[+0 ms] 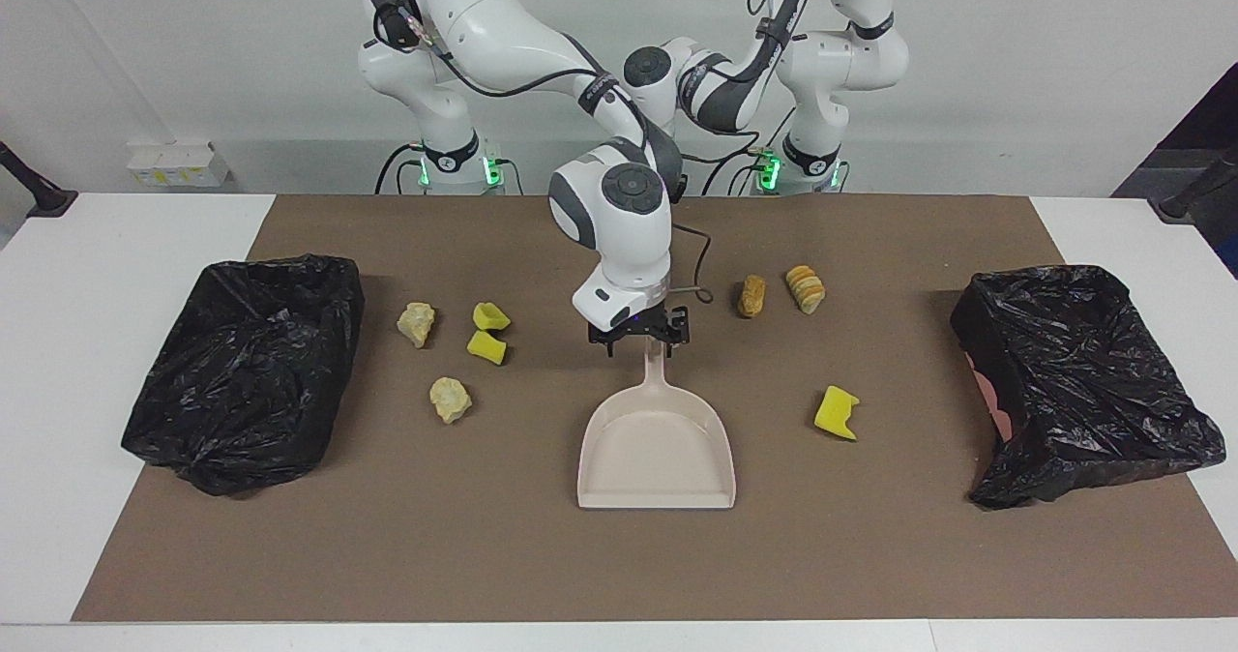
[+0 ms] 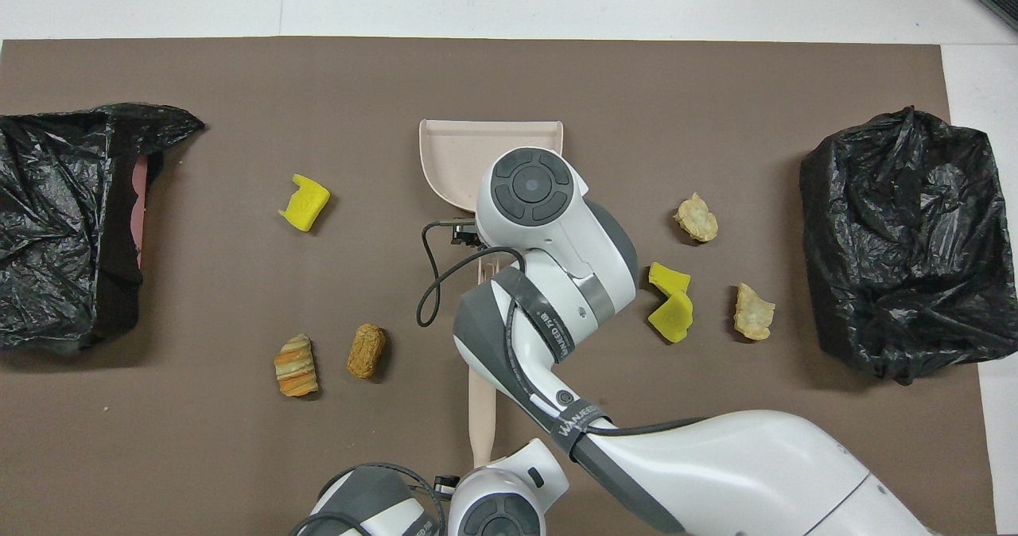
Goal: Sweep and dump trash in bin
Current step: 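Grasp the beige dustpan handle with the right gripper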
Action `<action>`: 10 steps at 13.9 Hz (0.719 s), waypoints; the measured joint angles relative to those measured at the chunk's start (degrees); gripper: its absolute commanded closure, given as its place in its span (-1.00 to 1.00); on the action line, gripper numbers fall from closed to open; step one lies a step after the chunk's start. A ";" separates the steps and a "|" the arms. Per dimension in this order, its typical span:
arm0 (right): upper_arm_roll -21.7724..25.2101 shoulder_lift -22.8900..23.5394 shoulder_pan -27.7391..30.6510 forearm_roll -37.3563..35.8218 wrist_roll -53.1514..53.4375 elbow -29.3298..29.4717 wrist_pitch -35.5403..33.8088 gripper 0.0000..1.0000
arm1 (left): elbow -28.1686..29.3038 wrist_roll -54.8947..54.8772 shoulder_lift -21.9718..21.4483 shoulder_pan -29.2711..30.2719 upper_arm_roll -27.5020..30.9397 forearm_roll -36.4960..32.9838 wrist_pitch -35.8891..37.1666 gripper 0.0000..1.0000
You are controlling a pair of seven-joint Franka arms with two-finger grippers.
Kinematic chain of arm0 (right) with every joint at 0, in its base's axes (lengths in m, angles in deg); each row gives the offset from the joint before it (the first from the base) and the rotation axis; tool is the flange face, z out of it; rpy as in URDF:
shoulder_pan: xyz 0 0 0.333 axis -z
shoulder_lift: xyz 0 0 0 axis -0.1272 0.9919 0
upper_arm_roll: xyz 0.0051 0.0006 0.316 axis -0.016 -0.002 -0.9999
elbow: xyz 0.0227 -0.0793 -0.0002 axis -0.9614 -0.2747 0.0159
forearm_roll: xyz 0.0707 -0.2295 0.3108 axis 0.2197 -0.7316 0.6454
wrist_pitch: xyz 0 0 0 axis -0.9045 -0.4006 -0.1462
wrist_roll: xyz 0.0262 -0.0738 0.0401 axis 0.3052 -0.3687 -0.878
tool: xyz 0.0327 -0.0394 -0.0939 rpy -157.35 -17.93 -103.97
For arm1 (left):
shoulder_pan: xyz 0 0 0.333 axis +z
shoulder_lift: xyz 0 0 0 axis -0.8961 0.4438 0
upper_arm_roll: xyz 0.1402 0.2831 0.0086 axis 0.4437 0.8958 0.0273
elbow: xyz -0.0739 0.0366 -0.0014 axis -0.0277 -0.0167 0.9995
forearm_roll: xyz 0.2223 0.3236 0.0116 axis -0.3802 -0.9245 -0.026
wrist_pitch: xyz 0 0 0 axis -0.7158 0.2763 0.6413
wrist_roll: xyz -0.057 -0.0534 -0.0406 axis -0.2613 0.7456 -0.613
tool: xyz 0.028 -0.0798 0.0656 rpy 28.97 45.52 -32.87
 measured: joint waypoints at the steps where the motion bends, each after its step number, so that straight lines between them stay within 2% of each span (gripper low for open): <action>1: 0.01 0.08 -0.55 -0.15 0.07 -0.09 0.00 -0.24 | -0.06 -0.49 0.15 0.07 0.14 0.00 -0.02 1.00; 2: 0.02 0.22 -0.95 -0.45 0.22 -0.28 0.00 0.00 | -0.15 -1.39 0.15 0.18 0.35 0.00 0.12 1.00; 3: 0.02 0.37 -1.11 -0.71 0.24 -0.56 0.00 0.52 | -0.40 -2.93 0.01 0.32 1.03 0.00 1.08 1.00; 4: 0.03 0.40 -1.11 -0.88 0.24 -1.03 0.00 0.95 | -1.10 -4.98 -0.31 0.44 2.51 -0.01 3.41 1.00; 7: 0.11 0.40 -1.05 -1.61 -0.48 -1.85 0.08 1.00 | -4.91 -13.88 -2.67 0.89 11.17 -0.27 13.24 1.00; 10: 0.49 0.34 -0.54 -1.64 -1.49 -1.43 0.17 1.00 | -6.40 -24.36 -7.33 1.26 23.35 -1.36 17.13 1.00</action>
